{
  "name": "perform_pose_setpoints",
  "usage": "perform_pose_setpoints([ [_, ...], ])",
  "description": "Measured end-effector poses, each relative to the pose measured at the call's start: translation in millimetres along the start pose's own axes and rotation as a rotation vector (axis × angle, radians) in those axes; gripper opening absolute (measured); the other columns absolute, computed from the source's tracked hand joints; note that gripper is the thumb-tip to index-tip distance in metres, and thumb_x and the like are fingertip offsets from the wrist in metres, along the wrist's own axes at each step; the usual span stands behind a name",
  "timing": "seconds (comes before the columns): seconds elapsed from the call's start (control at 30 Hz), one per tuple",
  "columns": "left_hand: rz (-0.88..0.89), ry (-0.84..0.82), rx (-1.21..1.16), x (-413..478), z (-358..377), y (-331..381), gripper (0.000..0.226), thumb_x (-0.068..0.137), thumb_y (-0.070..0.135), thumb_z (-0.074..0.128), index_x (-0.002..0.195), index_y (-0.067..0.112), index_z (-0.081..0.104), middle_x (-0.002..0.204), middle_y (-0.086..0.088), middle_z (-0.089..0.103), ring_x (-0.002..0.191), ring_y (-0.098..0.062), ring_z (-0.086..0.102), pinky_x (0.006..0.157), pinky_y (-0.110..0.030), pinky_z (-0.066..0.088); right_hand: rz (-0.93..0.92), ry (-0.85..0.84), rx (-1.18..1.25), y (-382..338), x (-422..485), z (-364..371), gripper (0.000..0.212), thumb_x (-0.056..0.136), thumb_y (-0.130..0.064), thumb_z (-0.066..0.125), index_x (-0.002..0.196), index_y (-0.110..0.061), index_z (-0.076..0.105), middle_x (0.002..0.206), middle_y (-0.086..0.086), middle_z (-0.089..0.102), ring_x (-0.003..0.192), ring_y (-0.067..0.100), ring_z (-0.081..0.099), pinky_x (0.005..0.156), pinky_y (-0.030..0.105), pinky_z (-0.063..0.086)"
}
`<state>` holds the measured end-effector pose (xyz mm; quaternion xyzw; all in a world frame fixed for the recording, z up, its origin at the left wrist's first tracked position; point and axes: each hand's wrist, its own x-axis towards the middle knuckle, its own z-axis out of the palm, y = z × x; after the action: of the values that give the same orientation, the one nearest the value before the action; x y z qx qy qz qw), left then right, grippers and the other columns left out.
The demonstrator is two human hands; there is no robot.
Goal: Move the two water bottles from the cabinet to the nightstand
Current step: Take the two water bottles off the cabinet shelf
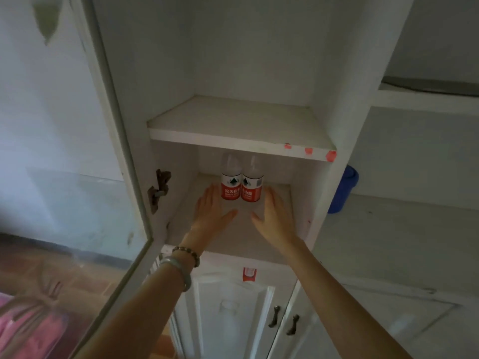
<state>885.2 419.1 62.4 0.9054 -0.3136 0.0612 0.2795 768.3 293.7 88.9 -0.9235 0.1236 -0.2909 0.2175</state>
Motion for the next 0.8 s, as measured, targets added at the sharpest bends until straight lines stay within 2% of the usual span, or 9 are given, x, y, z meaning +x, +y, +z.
perform_pose_setpoints([
  [0.1,0.047,0.06,0.003,32,20,-18,0.088,0.084,0.048,0.058,0.146,0.002,0.016,0.151,-0.019,0.024,0.139,-0.032,0.024,0.112,-0.044,0.024,0.029,0.031,0.167,17,29,23,0.059,0.078,-0.023,0.069,0.129,-0.014,0.04,0.126,0.007,0.052,0.115,0.018,0.049,0.098,0.036,0.042],
  [0.2,0.038,0.105,-0.205,62,34,-25,0.083,0.075,0.058,0.057,0.139,0.011,0.032,0.137,-0.012,0.045,0.125,-0.029,0.045,0.099,-0.045,0.041,0.082,0.123,0.283,34,57,46,0.049,0.074,-0.018,0.073,0.116,-0.02,0.047,0.11,0.0,0.06,0.101,0.01,0.057,0.081,0.037,0.051],
  [0.3,0.022,0.096,-0.453,81,48,-28,0.08,0.072,0.058,0.064,0.137,0.025,0.032,0.134,0.0,0.051,0.117,-0.016,0.053,0.093,-0.044,0.048,0.136,0.131,0.349,54,78,70,0.057,0.068,-0.022,0.078,0.115,-0.022,0.045,0.109,0.0,0.06,0.1,0.013,0.058,0.078,0.04,0.052],
  [0.4,0.028,0.089,-0.599,91,59,-30,0.072,0.072,0.048,0.071,0.132,0.027,0.037,0.127,0.004,0.056,0.111,-0.01,0.057,0.09,-0.037,0.051,0.199,0.113,0.417,70,88,88,0.066,0.064,-0.036,0.079,0.118,-0.024,0.044,0.111,0.0,0.061,0.101,0.015,0.059,0.077,0.041,0.054],
  [0.5,-0.009,0.054,-0.733,98,66,-32,0.063,0.077,0.033,0.075,0.128,0.022,0.039,0.126,0.001,0.055,0.11,-0.01,0.056,0.09,-0.029,0.049,0.25,0.128,0.514,74,92,91,0.053,0.066,-0.022,0.081,0.109,-0.022,0.05,0.101,-0.005,0.063,0.091,0.004,0.062,0.069,0.022,0.053],
  [0.57,-0.032,0.041,-0.777,102,69,-33,0.066,0.076,0.03,0.076,0.128,0.017,0.038,0.124,0.001,0.054,0.109,-0.012,0.056,0.089,-0.029,0.047,0.256,0.101,0.563,76,94,92,0.052,0.067,-0.011,0.08,0.106,-0.026,0.05,0.097,-0.013,0.061,0.087,-0.003,0.06,0.066,0.011,0.048],
  [0.63,-0.049,0.038,-0.76,104,71,-34,0.068,0.076,0.031,0.076,0.129,0.013,0.037,0.121,0.004,0.053,0.106,-0.01,0.055,0.086,-0.026,0.046,0.265,0.073,0.592,77,96,93,0.055,0.067,-0.012,0.081,0.108,-0.029,0.048,0.099,-0.013,0.06,0.089,-0.004,0.059,0.068,0.011,0.047],
  [0.7,-0.051,0.035,-0.757,105,72,-36,0.068,0.075,0.032,0.076,0.128,0.013,0.038,0.121,0.002,0.053,0.106,-0.01,0.055,0.087,-0.027,0.047,0.305,0.043,0.615,77,97,93,0.058,0.067,-0.015,0.081,0.112,-0.025,0.046,0.103,-0.008,0.06,0.092,0.003,0.06,0.07,0.012,0.047],
  [0.8,-0.057,0.03,-0.776,104,69,-35,0.064,0.075,0.032,0.076,0.126,0.016,0.039,0.12,0.002,0.055,0.106,-0.01,0.056,0.088,-0.027,0.047,0.347,0.024,0.618,74,97,89,0.056,0.065,-0.014,0.082,0.108,-0.019,0.046,0.103,-0.002,0.06,0.088,0.007,0.059,0.063,0.007,0.046],
])
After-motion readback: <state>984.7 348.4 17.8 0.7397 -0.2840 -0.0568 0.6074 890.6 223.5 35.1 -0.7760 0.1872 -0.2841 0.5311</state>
